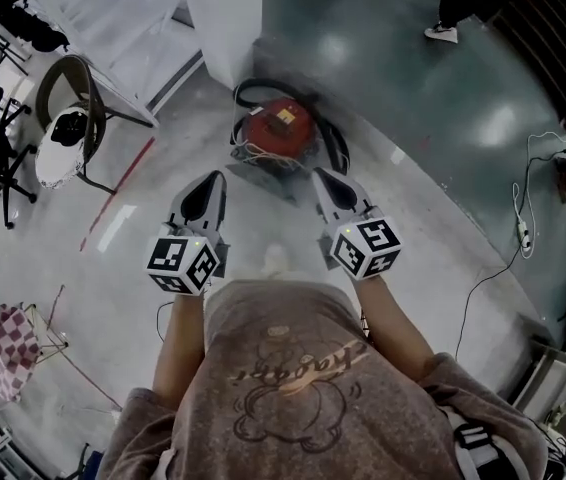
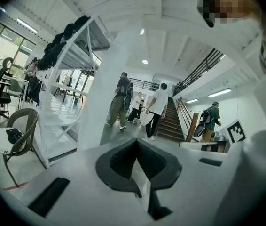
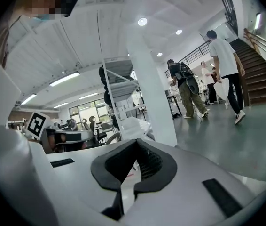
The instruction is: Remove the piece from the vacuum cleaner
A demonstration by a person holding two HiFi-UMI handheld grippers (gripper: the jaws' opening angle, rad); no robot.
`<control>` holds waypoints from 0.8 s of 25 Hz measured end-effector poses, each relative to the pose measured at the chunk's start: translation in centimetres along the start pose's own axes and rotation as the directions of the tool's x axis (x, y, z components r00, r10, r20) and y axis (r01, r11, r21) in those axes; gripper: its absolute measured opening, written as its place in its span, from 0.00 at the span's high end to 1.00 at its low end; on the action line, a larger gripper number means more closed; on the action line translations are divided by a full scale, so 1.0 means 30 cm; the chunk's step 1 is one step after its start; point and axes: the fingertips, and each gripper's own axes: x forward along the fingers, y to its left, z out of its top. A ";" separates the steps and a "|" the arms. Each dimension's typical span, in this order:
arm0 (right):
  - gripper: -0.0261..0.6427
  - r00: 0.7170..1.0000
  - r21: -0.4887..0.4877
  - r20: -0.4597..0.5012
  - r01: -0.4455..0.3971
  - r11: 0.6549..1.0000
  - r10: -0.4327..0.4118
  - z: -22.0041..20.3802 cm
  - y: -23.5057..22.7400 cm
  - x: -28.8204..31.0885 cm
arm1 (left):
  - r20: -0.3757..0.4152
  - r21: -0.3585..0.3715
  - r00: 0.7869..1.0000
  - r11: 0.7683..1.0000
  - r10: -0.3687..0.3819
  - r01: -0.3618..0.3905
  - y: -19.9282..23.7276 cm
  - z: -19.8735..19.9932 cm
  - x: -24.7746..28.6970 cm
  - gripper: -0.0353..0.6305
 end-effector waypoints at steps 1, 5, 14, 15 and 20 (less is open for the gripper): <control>0.96 1.000 0.006 0.004 -0.002 1.000 0.002 0.003 -0.005 0.015 | -0.004 0.002 1.000 1.000 -0.001 0.001 0.010 0.004 0.015 0.94; 0.96 1.000 0.021 0.003 0.005 1.000 -0.005 0.006 -0.022 0.086 | -0.027 0.006 0.999 1.000 -0.022 0.022 0.052 0.019 0.081 0.94; 0.96 0.997 0.033 0.032 0.075 0.997 -0.076 0.046 -0.031 0.183 | -0.049 0.004 0.992 0.993 -0.117 0.117 0.133 0.076 0.189 0.94; 0.96 0.996 0.036 0.034 0.083 0.996 -0.084 0.046 -0.034 0.193 | -0.055 0.004 0.990 0.992 -0.126 0.127 0.138 0.078 0.201 0.94; 0.96 0.993 0.035 0.050 0.107 0.994 -0.108 0.058 -0.043 0.221 | -0.080 0.008 0.981 0.984 -0.177 0.178 0.150 0.081 0.241 0.94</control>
